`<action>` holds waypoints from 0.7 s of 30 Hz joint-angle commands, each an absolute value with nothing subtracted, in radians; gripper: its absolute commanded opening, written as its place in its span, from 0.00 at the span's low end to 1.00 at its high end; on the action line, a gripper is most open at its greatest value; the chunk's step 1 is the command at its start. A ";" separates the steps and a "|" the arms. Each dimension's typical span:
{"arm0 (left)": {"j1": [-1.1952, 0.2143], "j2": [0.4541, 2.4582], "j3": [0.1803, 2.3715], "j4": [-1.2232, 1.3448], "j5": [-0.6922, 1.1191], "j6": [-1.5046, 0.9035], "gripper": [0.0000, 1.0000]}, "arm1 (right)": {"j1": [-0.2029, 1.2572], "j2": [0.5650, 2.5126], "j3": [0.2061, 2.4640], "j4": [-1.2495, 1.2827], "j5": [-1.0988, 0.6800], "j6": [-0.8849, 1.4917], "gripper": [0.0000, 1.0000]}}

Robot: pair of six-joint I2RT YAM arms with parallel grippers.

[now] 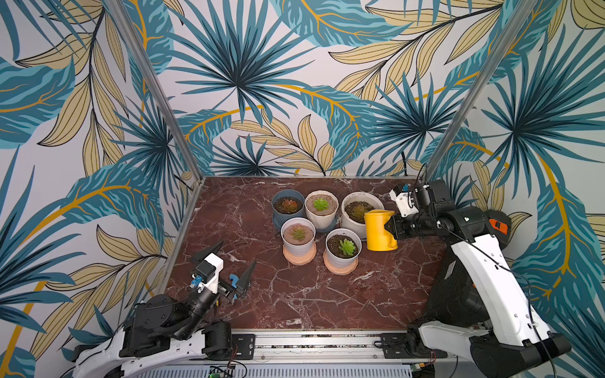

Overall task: Water the succulent around the soil edge
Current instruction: Water the soil of the potted plant with water.

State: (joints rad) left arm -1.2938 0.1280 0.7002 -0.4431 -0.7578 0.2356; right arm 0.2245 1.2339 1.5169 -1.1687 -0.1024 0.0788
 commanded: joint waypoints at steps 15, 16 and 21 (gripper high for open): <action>-1.289 0.113 0.723 -0.451 -0.743 0.225 1.00 | 0.232 1.267 1.519 -1.179 -0.104 0.061 0.00; -1.289 0.113 0.724 -0.451 -0.744 0.226 1.00 | 0.233 1.265 1.525 -1.175 -0.111 0.064 0.00; -1.288 0.114 0.722 -0.447 -0.743 0.228 1.00 | 0.235 1.274 1.566 -1.161 -0.151 0.070 0.00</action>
